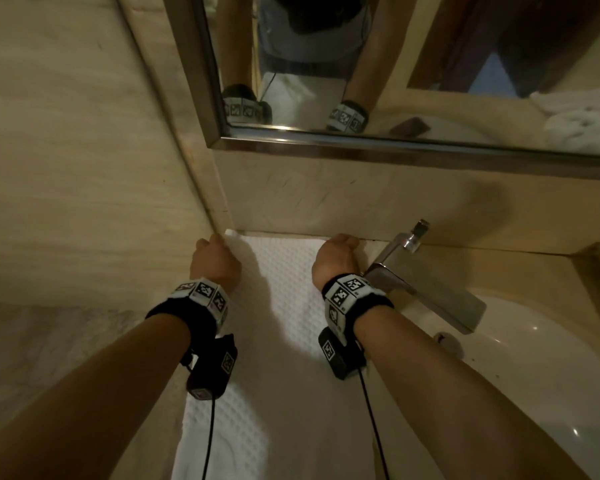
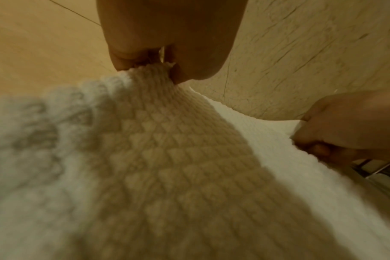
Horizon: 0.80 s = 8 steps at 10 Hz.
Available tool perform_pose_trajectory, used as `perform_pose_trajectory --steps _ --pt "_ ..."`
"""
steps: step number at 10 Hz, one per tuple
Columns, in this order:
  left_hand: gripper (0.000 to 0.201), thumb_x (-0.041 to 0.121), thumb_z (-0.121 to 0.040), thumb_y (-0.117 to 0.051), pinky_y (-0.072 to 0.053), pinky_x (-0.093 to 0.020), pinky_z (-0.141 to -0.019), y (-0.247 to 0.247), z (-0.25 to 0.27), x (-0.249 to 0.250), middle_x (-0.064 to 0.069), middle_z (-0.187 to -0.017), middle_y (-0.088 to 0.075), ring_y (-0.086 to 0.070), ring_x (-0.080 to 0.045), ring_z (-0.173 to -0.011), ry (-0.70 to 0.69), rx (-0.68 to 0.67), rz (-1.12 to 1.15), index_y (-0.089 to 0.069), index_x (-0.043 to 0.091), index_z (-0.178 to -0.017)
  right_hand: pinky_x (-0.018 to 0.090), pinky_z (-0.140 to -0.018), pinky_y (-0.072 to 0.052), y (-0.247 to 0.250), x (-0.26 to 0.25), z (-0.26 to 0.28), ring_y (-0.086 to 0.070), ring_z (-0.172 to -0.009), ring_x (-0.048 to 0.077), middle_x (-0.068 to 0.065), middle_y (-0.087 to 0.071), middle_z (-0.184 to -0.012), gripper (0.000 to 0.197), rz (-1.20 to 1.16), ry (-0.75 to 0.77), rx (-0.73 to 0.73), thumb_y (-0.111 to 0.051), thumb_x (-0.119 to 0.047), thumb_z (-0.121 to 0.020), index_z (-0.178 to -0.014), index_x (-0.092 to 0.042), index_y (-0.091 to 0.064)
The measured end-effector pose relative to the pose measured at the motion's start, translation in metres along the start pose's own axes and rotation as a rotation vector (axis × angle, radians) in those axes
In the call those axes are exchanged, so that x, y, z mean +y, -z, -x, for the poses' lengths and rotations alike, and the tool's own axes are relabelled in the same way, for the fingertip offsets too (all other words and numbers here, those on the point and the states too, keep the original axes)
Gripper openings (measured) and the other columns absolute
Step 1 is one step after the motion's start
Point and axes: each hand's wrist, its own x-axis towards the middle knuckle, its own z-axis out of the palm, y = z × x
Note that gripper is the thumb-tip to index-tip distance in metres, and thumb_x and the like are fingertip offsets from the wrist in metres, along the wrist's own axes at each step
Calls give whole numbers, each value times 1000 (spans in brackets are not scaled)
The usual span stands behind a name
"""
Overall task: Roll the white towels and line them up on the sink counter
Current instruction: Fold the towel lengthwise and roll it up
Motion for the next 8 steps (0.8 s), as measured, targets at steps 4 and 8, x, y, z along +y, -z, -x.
perform_pose_trajectory --steps 4,8 --pt "36 13 -94 -45 -41 -49 -93 -1 -12 11 -26 -127 -45 -48 -44 -113 -127 138 -30 -43 3 -128 45 -103 -40 10 10 18 -39 -125 41 27 -24 -143 53 -192 3 150 -48 -11 -91 -139 2 -29" --pt "52 25 -90 -57 -39 -45 -98 -10 130 -22 -21 -135 -33 -35 -39 -126 -106 -123 -236 -37 10 -136 35 -99 -43 -13 75 144 -49 -121 33 16 -39 -137 40 -163 202 -83 -51 -10 -90 -129 -4 -44"
